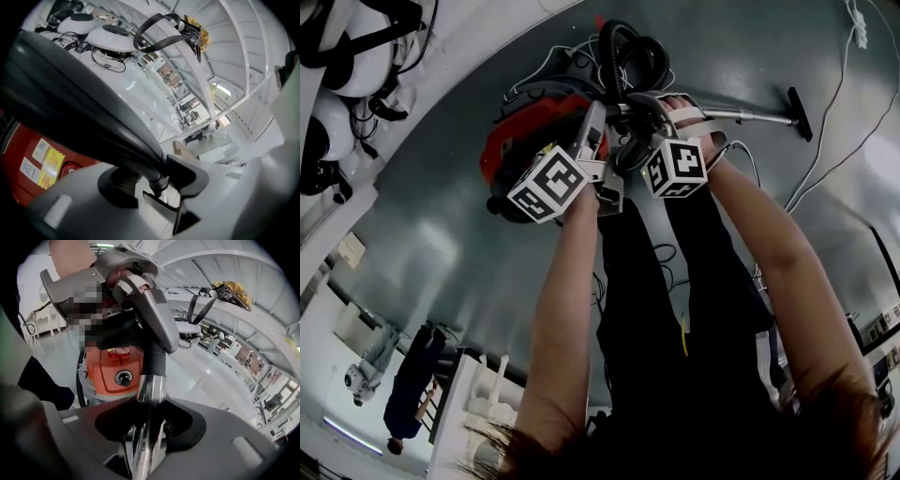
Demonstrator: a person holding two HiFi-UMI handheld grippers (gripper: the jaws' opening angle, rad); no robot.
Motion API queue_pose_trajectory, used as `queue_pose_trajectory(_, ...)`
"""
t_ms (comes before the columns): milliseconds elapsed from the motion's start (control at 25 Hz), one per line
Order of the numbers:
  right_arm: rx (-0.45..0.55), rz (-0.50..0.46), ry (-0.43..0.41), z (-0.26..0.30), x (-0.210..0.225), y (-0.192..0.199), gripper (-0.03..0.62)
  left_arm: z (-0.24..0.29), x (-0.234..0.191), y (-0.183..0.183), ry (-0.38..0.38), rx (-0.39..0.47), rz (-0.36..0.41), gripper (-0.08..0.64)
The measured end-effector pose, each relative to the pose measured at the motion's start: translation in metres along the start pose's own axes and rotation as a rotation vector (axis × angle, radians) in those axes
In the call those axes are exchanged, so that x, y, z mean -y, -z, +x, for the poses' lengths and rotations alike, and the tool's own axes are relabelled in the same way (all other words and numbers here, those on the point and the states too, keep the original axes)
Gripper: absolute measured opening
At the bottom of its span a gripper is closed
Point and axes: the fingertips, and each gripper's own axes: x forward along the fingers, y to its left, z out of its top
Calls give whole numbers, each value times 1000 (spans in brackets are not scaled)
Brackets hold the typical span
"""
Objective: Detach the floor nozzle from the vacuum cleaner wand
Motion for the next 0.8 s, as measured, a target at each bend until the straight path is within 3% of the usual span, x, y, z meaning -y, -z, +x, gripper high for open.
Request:
queue_pose_trajectory(560,-31,53,-5,-9,-3,-1,160,-9,1,8,-92,-77,-143,175)
queue_pose_trajectory(800,8,60,-56,-10,-9,-3,160,-12,-1,11,-73,-113,-123,176)
